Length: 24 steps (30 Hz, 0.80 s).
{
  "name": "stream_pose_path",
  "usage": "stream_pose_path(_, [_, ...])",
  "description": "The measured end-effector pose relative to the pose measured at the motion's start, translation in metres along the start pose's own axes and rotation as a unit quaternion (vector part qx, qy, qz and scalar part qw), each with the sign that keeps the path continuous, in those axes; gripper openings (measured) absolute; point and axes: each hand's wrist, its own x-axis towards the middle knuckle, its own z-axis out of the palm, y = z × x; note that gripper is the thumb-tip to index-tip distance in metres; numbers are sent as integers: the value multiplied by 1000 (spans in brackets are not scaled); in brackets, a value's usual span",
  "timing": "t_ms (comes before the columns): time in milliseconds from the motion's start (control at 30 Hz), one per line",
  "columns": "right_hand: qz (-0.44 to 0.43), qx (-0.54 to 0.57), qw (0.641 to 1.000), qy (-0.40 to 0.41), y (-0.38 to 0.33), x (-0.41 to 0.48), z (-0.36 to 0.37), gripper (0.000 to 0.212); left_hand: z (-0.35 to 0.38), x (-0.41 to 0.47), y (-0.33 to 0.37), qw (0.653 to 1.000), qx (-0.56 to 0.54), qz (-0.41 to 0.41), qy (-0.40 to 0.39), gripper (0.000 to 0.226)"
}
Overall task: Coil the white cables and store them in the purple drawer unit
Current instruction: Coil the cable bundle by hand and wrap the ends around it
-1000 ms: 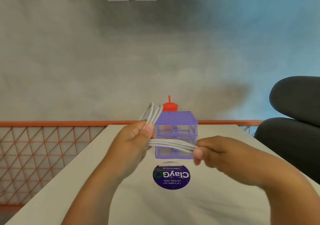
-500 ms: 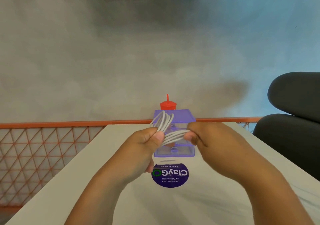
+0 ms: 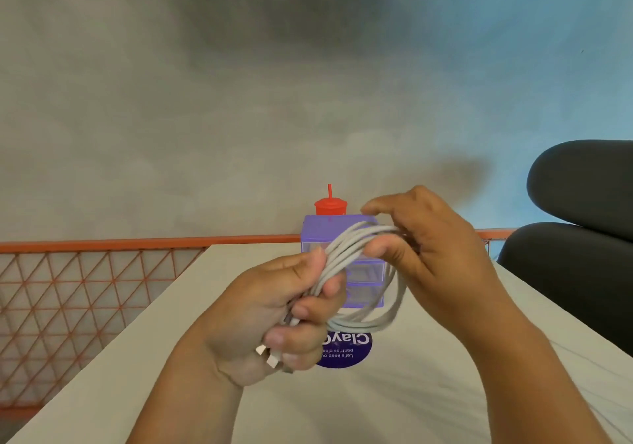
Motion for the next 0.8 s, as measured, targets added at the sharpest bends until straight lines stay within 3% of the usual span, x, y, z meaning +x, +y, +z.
stream_pose_path(67, [-7,42,999,14,-1,0,7,61,3,4,1,991,-93,-11,-98,28])
stream_pose_path(233, [18,71,996,-58,-2,-1,13,62,8,3,0,984,-157,-42,-68,32])
stream_pose_path(333, [77,29,990,-118,-2,-2,7,42,1,3,2,981,-170,-67,-61,32])
stream_pose_path(433, [89,-55,988,-112,-4,-1,3,20,-6,8,1,973,-200,-85,-83,31])
stream_pose_path(533, [110,-63,985,-113,-8,0,1,17,-8,9,-3,990,-111,-65,-61,25])
stream_pose_path(667, [145,14,973,-177,-7,1,-9,26,-10,2,-2,996,-35,-73,-28,29])
stream_pose_path(800, [144,77,954,-252,-1,-3,-22,21,-2,-1,-1,995,23,-94,1,30])
